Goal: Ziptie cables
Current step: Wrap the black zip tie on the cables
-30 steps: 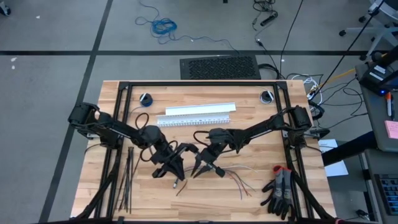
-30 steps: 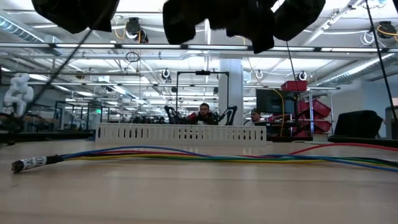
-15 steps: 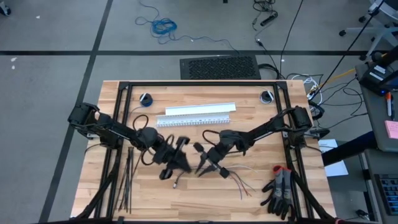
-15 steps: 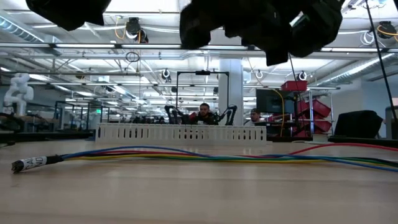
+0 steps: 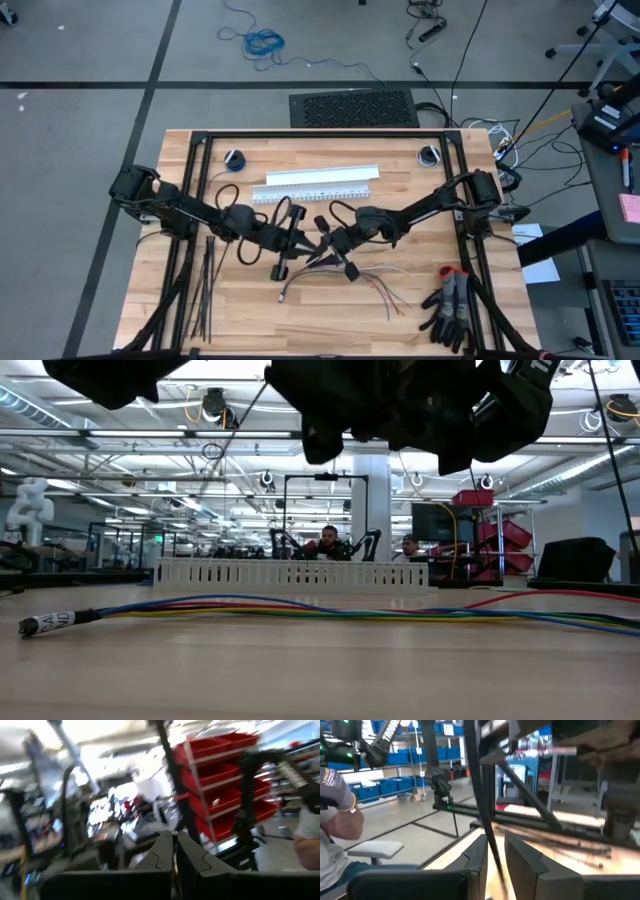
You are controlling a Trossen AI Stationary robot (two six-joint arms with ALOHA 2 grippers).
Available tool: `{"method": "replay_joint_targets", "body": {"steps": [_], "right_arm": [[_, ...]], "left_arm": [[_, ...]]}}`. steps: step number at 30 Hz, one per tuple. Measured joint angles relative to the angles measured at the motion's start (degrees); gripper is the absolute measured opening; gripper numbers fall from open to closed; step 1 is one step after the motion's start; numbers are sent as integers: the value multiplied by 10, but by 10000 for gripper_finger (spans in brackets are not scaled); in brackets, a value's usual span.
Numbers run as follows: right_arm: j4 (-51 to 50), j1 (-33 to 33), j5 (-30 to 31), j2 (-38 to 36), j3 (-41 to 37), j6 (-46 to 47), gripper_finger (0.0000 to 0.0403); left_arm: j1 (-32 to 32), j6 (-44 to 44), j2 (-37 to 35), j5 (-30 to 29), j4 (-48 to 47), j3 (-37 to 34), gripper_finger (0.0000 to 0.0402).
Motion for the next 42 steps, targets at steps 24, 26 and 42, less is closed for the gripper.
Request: {"method": "replay_joint_targets", "body": {"steps": [24,26,42], "right_arm": [[-307,123,726,-108,-1,-182,59],[-274,112,727,-109,-1,-190,59],[-244,31,412,-108,0,-121,59]], "left_arm": [[-41,-256,0,-569,-141,0,10],[-41,-256,0,-569,-141,0,10],[-54,-203,0,-492,-139,0,10]]}}
